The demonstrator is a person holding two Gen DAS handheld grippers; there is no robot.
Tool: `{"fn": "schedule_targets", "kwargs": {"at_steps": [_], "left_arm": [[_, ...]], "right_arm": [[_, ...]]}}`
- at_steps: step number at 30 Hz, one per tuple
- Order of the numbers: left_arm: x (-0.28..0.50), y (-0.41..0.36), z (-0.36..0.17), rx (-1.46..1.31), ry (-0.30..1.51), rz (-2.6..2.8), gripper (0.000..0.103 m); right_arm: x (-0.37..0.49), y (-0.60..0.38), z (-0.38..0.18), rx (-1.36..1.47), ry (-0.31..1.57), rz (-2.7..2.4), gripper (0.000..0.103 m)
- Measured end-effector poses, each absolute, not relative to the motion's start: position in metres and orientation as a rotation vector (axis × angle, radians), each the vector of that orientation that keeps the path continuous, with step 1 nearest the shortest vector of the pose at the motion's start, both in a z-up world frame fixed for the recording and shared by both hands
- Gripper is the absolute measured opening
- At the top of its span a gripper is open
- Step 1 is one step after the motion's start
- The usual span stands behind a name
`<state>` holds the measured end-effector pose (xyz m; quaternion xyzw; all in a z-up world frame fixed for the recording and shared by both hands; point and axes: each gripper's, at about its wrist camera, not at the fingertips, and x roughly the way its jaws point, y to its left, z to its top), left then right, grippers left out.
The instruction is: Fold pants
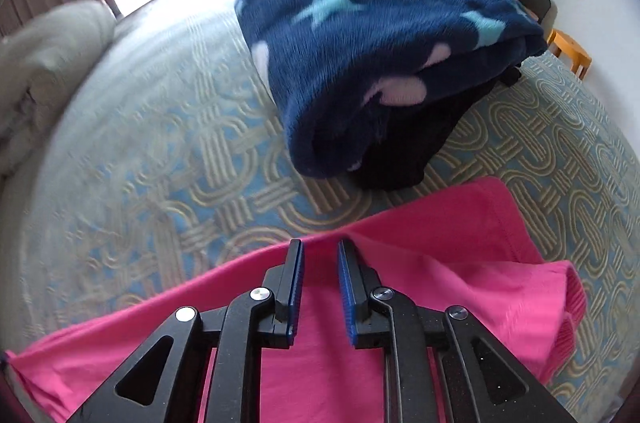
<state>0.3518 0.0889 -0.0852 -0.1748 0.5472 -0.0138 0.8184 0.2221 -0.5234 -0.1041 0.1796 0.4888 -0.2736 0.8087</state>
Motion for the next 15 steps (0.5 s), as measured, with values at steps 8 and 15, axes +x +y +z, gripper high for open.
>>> {"fn": "schedule_targets", "kwargs": {"at_steps": [8, 15], "left_arm": [[0.340, 0.098, -0.075, -0.269, 1.122, 0.077, 0.018], [0.307, 0.097, -0.044, -0.240, 1.072, 0.070, 0.026]], "right_arm": [[0.160, -0.554, -0.083, 0.275, 0.982, -0.594, 0.039], [0.101, -0.614, -0.096, 0.189, 1.010, -0.823, 0.051]]}}
